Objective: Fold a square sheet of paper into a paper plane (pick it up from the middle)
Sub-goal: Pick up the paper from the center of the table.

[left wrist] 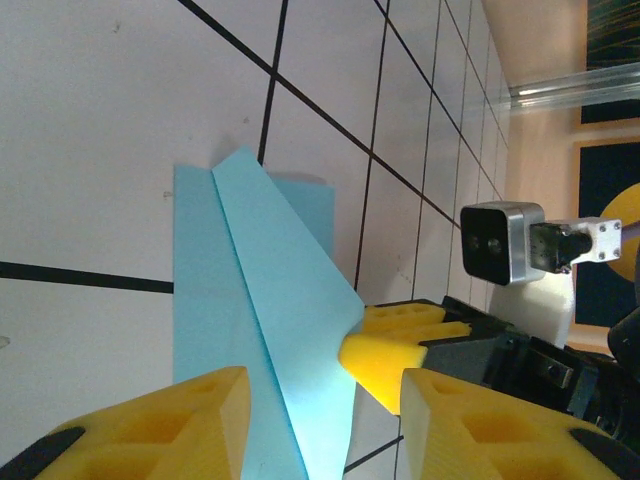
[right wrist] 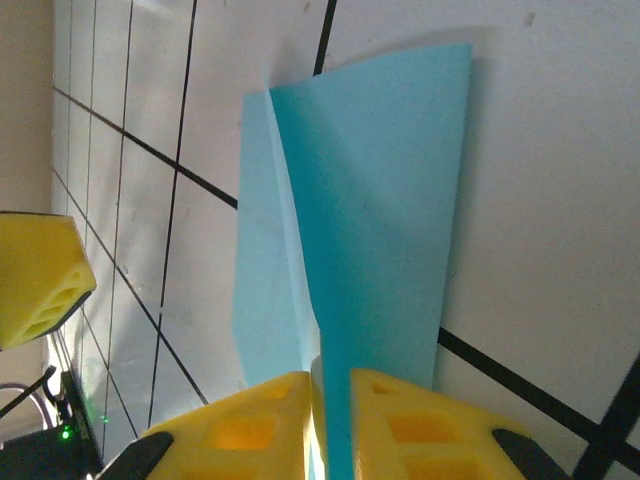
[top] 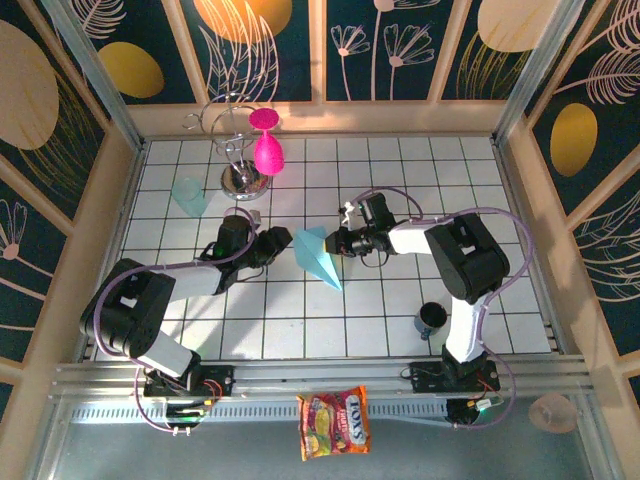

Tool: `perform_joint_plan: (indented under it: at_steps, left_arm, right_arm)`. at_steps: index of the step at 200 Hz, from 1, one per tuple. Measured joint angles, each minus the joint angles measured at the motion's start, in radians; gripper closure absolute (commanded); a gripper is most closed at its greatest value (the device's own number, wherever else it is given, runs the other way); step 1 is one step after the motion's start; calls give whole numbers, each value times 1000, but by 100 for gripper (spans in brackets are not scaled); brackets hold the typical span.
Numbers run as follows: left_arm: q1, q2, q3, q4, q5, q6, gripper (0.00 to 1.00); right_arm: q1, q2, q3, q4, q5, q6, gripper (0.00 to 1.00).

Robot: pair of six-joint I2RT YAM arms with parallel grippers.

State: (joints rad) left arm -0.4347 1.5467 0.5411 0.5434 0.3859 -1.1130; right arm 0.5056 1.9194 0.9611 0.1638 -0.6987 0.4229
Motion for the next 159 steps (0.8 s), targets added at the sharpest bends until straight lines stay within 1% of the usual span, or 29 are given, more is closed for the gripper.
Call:
perform_joint_plan:
  at_steps: [11,38,58,114,159]
  left_arm:
    - [-3,0,0,0,2,0,56]
    - [-10,-3,0,8,9,-4,55]
    - [-21,-23,-14,42,24,-8,53]
    - [-64,-100,-39,219,68,-38,46]
    - [-92,-96,-39,349,110,-56,45]
  right_arm:
    - [0,1,1,7,-8,4,95]
    - [-1,0,2,50,-35,11,100]
    - [-7,-28,-8,99,-53,45,100]
    - [-44,-212,-55,327,-120,216,100]
    - [-45,-256,-98,498,-165,376,100]
